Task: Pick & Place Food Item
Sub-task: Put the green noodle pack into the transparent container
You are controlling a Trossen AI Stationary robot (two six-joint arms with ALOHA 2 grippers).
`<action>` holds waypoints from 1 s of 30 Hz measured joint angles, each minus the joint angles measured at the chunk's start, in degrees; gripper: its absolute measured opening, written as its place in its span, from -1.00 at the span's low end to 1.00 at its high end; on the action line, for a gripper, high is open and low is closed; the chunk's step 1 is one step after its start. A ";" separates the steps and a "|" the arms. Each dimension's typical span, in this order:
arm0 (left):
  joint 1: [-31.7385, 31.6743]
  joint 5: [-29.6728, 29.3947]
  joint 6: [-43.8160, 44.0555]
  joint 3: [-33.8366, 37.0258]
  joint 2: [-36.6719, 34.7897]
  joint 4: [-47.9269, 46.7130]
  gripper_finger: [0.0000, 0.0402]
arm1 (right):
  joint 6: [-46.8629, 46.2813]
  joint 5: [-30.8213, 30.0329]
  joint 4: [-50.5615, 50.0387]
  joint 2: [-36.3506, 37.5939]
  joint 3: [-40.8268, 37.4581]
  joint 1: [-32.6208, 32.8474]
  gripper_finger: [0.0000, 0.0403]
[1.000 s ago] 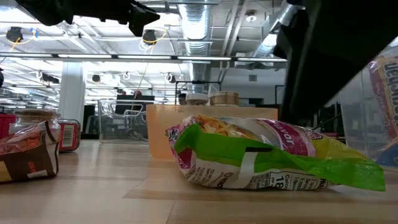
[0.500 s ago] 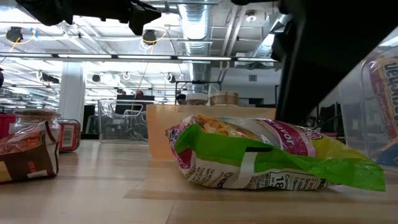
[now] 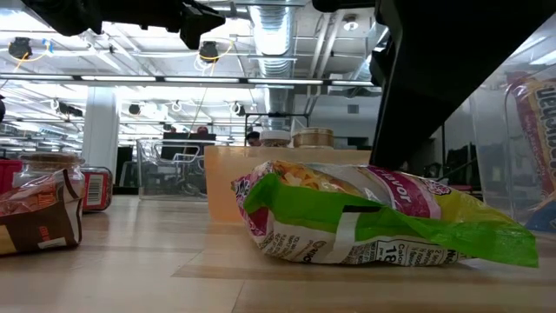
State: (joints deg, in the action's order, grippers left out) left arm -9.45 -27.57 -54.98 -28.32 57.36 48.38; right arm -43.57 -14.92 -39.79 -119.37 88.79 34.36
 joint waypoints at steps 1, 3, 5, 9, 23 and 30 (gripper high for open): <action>0.00 0.00 0.00 0.00 0.00 0.00 -0.30 | 0.00 0.03 0.02 0.00 0.00 0.01 -0.37; 0.00 0.00 0.00 0.00 0.00 0.00 -0.30 | 0.00 0.04 0.06 -0.09 0.00 0.01 -0.37; 0.00 0.00 0.00 0.00 0.00 0.00 -0.30 | 0.00 0.77 0.91 -1.02 0.02 -0.01 -0.37; 0.00 0.00 0.00 0.00 0.00 -0.04 -0.30 | 0.62 2.70 1.91 -2.46 0.30 -0.10 -0.37; 0.00 0.02 0.19 0.00 0.01 -0.04 -0.30 | 0.49 2.96 1.00 -2.93 1.27 0.00 -0.96; 0.00 0.02 0.20 0.00 0.00 -0.04 -0.30 | 0.68 3.08 -0.29 -3.14 2.18 0.07 -0.98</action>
State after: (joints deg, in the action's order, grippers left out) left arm -9.45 -27.55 -54.78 -28.32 57.36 48.34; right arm -42.89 -11.84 -40.08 -122.51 90.98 34.43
